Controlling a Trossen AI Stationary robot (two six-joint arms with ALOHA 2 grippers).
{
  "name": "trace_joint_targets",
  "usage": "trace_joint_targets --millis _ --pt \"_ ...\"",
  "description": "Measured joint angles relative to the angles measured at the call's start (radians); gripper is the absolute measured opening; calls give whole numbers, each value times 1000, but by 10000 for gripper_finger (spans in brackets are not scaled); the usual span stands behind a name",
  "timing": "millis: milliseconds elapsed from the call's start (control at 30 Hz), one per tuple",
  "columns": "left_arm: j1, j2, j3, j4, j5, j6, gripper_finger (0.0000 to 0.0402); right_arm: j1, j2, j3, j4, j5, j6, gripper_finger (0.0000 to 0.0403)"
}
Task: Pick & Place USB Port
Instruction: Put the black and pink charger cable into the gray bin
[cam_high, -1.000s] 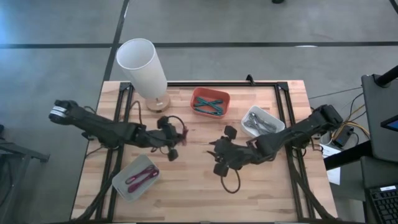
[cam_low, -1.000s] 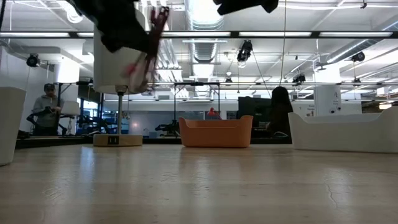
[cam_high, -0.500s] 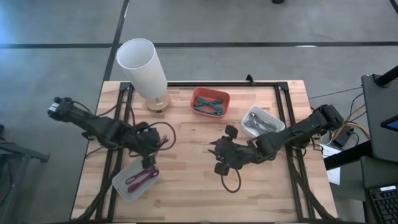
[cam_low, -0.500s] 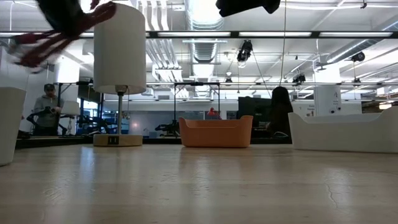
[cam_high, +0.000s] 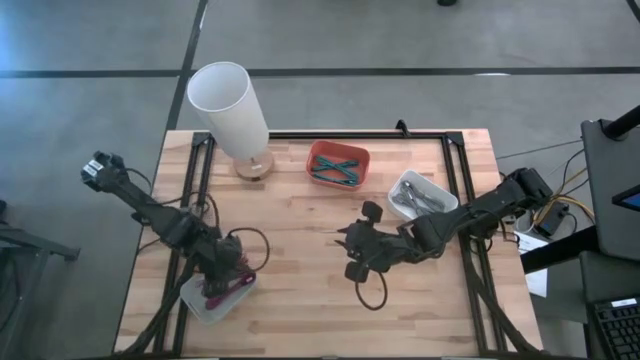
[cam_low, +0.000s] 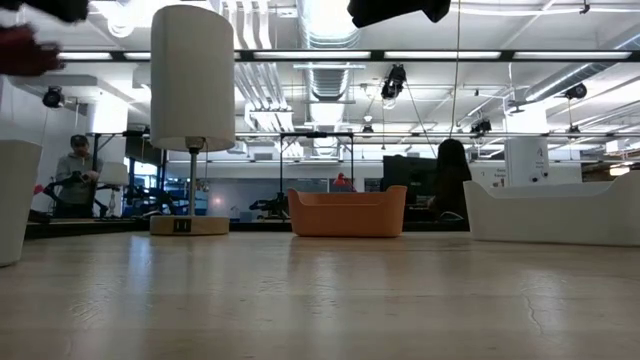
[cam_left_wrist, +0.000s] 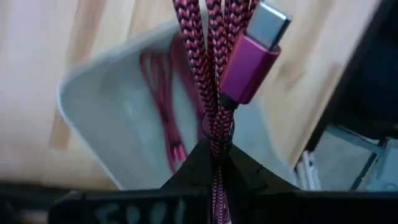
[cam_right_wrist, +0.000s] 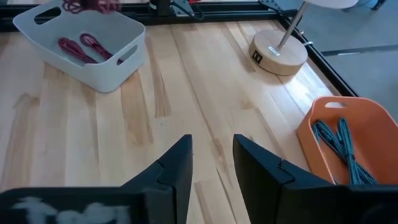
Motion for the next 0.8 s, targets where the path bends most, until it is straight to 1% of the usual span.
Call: trace_joint_targets --millis 167,300,467,567,800 --pt "-41 0 -103 11 51 -143 14 0 0 0 0 0 0 113" --pt "-45 0 -181 66 74 -180 14 0 0 0 0 1 0 113" --pt "-45 0 -268 215 101 -196 14 0 0 0 1 1 -1 106" --pt "-45 0 -312 277 103 -214 15 0 0 0 1 1 -5 102" --pt "-45 0 -387 295 103 -292 38 0 0 0 1 1 -8 103"
